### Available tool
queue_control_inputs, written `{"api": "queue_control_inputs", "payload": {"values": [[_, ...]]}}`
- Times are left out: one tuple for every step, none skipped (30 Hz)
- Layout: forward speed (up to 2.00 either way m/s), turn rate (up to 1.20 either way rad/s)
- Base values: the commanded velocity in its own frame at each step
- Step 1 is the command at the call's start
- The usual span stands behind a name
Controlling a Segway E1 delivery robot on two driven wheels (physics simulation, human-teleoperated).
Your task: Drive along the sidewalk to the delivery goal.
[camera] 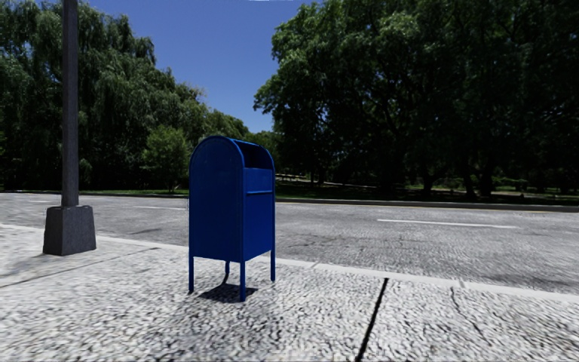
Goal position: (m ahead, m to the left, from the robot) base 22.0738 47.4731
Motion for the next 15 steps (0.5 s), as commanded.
{"api": "queue_control_inputs", "payload": {"values": [[-1.09, 0.92], [-1.09, 0.92], [-1.09, 0.92], [-1.09, 0.92], [-1.08, 0.7], [0.0, 0.03], [0.0, 0.0], [0.0, 0.0], [0.0, 0.0], [0.0, 0.0], [0.0, 0.0], [0.0, 0.0], [0.0, 0.0], [0.0, 0.0], [0.0, 0.0]]}}
